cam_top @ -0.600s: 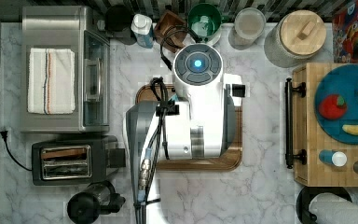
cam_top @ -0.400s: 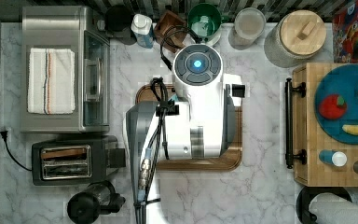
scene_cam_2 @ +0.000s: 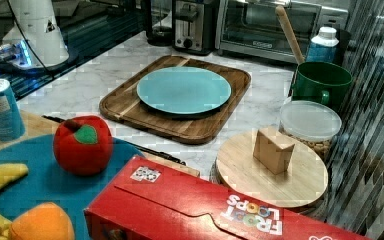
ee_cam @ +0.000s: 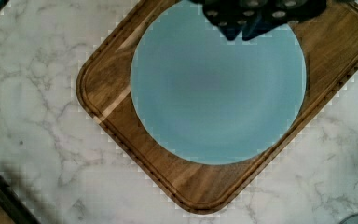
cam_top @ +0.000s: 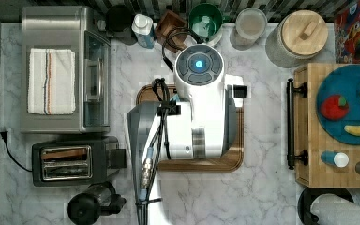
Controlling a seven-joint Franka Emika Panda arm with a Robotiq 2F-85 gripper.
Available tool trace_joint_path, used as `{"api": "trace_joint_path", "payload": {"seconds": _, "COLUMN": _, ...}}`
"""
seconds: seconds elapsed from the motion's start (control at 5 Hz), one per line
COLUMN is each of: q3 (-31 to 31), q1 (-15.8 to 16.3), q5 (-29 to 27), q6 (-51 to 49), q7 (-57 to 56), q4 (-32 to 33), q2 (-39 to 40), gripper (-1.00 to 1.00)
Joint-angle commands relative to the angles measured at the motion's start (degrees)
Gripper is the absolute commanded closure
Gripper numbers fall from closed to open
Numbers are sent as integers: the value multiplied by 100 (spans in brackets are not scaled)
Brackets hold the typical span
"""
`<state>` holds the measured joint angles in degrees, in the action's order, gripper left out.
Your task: Pick up the toast.
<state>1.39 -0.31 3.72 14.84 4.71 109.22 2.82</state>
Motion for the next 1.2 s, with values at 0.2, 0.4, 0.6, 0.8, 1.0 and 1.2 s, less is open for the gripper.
{"api": "trace_joint_path", "payload": {"seconds": 0.2, "q3": 154, "q1": 181, "q5": -315, "q6": 387, "q7": 1021, "q4": 217, "q2": -159, "gripper": 100}}
{"api": "trace_joint_path", "payload": {"seconds": 0.4, "q3": 287, "q1": 251, "q5": -243, "q6": 289, "q7": 1443, "q4": 164, "q2": -218, "gripper": 100}}
{"api": "trace_joint_path", "payload": {"seconds": 0.6, "q3": 356, "q1": 364, "q5": -277, "q6": 292, "q7": 1849, "q4": 189, "q2": -312, "gripper": 100}}
{"api": "trace_joint_path", "payload": {"seconds": 0.8, "q3": 485, "q1": 460, "q5": -253, "q6": 351, "q7": 2356, "q4": 295, "q2": -416, "gripper": 100}}
{"api": "trace_joint_path", "payload": {"seconds": 1.0, "q3": 622, "q1": 485, "q5": -347, "q6": 326, "q7": 2744, "q4": 352, "q2": -526, "gripper": -100}}
{"api": "trace_joint_path", "payload": {"seconds": 1.2, "q3": 842, "q1": 498, "q5": -376, "q6": 239, "q7": 3168, "q4": 325, "q2": -578, "gripper": -100}}
